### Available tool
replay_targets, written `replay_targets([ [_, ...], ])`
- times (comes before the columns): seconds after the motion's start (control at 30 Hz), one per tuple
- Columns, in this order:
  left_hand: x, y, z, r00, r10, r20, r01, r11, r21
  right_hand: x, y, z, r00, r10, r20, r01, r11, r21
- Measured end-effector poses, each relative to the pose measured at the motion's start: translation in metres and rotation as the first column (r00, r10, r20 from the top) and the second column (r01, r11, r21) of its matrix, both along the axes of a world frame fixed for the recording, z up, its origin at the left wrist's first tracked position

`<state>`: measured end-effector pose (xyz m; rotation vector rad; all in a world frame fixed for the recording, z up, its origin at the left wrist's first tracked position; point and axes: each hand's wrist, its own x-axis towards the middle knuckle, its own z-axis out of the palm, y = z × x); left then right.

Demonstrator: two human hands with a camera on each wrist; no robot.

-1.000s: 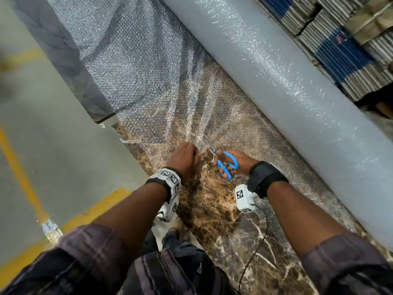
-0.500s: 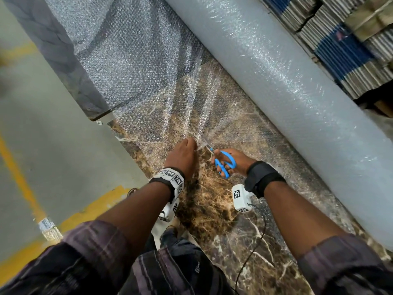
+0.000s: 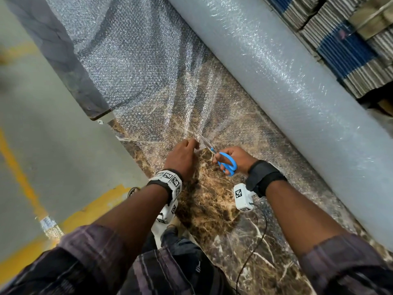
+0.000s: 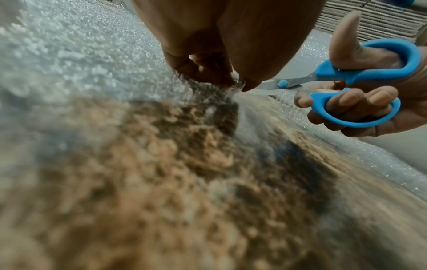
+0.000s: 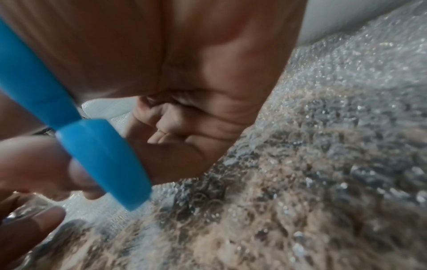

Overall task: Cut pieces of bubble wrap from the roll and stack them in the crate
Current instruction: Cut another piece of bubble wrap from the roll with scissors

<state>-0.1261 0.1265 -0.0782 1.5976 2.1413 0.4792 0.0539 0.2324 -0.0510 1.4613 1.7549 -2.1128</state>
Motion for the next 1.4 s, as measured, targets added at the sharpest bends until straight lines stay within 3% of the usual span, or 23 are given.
replay_targets([
  [0.17,-0.001,-0.002,0.007,0.999,0.019,0.044,-0.022,0.998,0.053,-0.001,0.002,0.001,0.999,0.037,-0.015,-0.038,0.997,-0.062],
  [0.23,-0.002,-0.004,0.008,0.999,-0.003,-0.033,0.006,0.998,0.062,-0.003,0.004,0.003,0.998,0.056,-0.021,-0.057,0.995,-0.082],
  [0.3,-0.002,-0.008,0.003,0.993,-0.046,-0.108,0.047,0.999,0.005,-0.006,0.006,0.004,0.997,0.075,-0.023,-0.076,0.995,-0.062],
  [0.47,-0.006,-0.022,-0.019,0.976,-0.180,-0.126,0.166,0.980,-0.113,-0.009,0.009,0.000,0.997,0.070,-0.037,-0.072,0.995,-0.065],
  [0.7,-0.012,-0.031,-0.020,0.950,-0.260,-0.176,0.239,0.962,-0.129,-0.019,0.011,-0.002,0.999,0.045,-0.015,-0.046,0.998,-0.044],
  [1.2,-0.010,-0.036,-0.028,0.927,-0.271,-0.259,0.246,0.961,-0.124,-0.027,0.016,-0.002,0.998,0.048,0.031,-0.050,0.996,0.077],
  [1.4,-0.009,-0.038,-0.027,0.927,-0.272,-0.259,0.252,0.962,-0.109,-0.024,0.016,-0.003,0.999,0.048,0.006,-0.048,0.998,0.037],
])
